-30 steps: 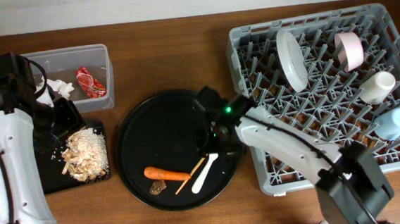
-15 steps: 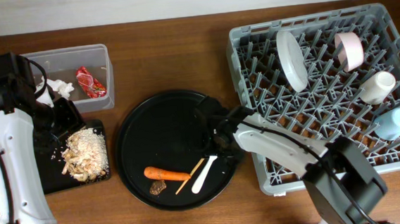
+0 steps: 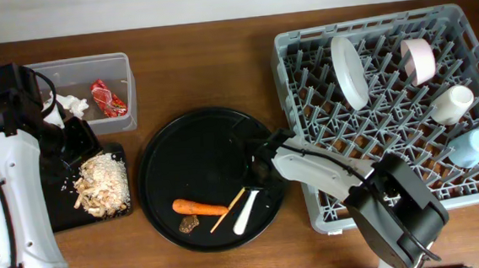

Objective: Sort waste into correct bins and load items into the dishwasher rack
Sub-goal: 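Reach the right gripper to the round tray and grasp the white fork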

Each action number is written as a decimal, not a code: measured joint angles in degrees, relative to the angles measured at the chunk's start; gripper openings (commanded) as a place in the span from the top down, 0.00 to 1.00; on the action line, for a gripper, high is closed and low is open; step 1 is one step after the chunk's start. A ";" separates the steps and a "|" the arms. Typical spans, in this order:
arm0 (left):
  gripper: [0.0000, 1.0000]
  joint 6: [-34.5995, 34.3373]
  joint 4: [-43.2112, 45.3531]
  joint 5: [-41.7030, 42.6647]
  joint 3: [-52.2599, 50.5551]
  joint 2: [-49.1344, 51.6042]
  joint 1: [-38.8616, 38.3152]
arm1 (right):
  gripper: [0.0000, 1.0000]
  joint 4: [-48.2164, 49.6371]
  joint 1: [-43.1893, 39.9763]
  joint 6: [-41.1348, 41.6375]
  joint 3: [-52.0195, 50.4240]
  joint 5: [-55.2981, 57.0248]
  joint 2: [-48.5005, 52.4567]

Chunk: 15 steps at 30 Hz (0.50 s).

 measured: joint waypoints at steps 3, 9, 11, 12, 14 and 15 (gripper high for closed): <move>0.37 0.00 -0.02 0.00 0.00 0.00 0.00 | 0.73 0.00 0.00 0.35 0.00 -0.15 0.09; 0.37 0.00 -0.13 0.00 0.00 0.00 0.00 | 0.76 -0.59 0.04 0.35 1.40 -0.17 0.98; 0.37 0.00 -0.11 0.00 0.00 0.00 0.00 | 0.78 -1.27 0.04 0.33 2.25 -0.17 1.27; 0.37 0.00 -0.13 0.00 0.00 0.00 0.00 | 0.81 -1.51 0.04 0.31 2.54 -0.17 1.33; 0.37 0.00 -0.11 0.00 0.00 0.00 0.00 | 0.84 -2.01 0.04 0.07 3.06 -0.15 1.38; 0.37 0.00 -0.11 0.00 0.00 0.00 0.00 | 0.85 -2.32 0.04 -0.35 3.32 -0.17 1.38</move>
